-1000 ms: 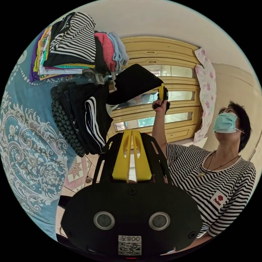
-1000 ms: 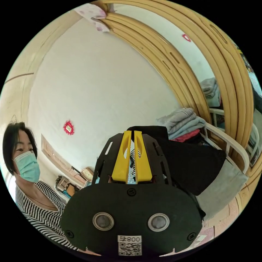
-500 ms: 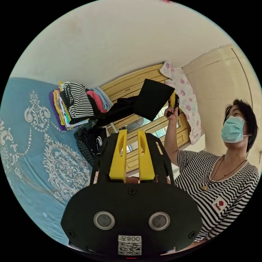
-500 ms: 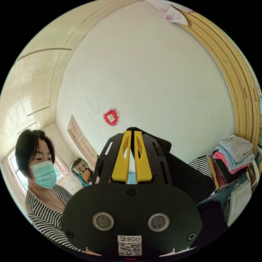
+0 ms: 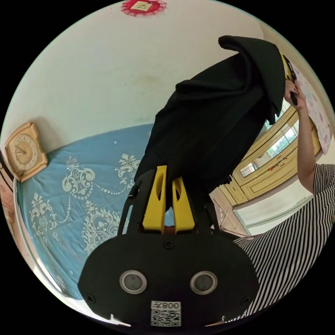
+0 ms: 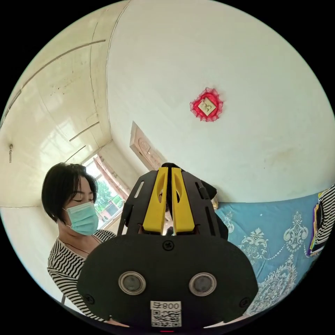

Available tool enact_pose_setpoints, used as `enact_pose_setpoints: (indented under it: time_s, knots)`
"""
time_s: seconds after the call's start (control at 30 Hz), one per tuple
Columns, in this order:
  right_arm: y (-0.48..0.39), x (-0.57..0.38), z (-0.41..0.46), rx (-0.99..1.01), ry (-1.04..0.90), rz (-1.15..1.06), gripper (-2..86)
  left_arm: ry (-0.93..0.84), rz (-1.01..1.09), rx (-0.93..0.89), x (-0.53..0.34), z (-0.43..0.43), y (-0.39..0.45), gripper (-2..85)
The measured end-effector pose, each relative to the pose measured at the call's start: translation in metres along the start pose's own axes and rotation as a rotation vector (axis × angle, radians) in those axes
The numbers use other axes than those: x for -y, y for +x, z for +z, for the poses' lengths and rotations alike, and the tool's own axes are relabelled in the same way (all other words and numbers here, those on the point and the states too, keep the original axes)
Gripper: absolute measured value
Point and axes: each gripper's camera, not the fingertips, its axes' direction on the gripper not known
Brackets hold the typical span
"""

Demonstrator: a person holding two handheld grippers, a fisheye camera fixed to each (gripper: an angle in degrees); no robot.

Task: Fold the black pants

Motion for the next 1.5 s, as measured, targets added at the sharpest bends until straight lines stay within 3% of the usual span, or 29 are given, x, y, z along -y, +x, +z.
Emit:
enact_pose_setpoints:
  time_s: [0.27,0.67,1.07,1.5]
  knots:
    - [0.087,-0.052,0.050,-0.049,-0.116,0.168,1.6,0.086,-0.230,0.086,-0.029,-0.094,0.051,0.0]
    - [0.220,-0.130,0.029,-0.006,-0.193,0.415,1.6,-0.003,-0.197,0.197,0.000,-0.178,0.211,-0.1]
    - [0.334,-0.125,-0.037,-0.002,-0.126,0.494,1.5,-0.145,-0.150,0.218,0.078,-0.175,0.336,-0.1]
    - [0.472,-0.090,-0.109,-0.068,-0.050,0.597,1.5,-0.275,-0.142,0.149,0.162,-0.154,0.379,0.0]
